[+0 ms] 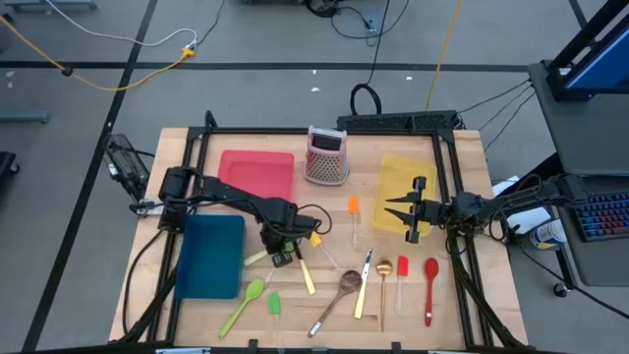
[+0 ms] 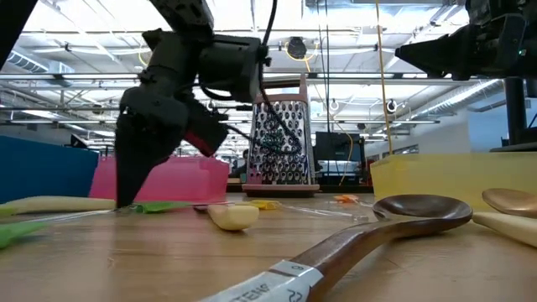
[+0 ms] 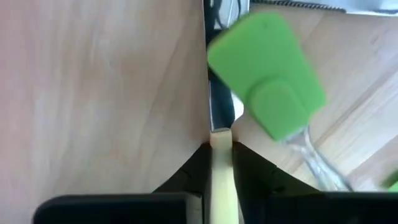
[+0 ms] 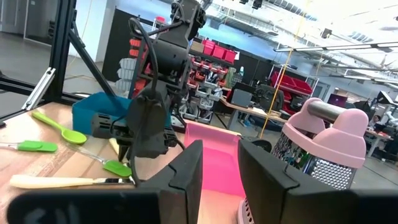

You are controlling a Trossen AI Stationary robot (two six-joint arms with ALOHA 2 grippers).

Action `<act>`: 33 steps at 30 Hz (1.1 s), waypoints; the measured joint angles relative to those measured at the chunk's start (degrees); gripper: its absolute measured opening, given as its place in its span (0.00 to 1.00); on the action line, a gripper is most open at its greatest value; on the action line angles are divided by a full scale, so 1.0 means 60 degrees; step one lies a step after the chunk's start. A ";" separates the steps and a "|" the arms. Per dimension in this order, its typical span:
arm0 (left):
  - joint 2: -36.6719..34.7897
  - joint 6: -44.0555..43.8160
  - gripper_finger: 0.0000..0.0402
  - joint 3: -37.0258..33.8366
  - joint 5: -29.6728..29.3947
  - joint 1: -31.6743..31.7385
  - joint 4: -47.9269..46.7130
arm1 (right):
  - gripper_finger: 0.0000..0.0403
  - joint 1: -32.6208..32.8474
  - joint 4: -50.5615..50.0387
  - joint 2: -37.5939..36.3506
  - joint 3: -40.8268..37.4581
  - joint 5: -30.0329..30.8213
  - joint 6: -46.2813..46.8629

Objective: Pick & Place Kitchen Items
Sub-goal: Put the yellow knife into the red bin

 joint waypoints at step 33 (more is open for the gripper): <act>-0.1164 0.1357 0.31 0.0799 -0.3122 0.0344 -0.0388 | 0.23 -0.0001 0.0036 0.0027 0.0000 0.0000 -0.0006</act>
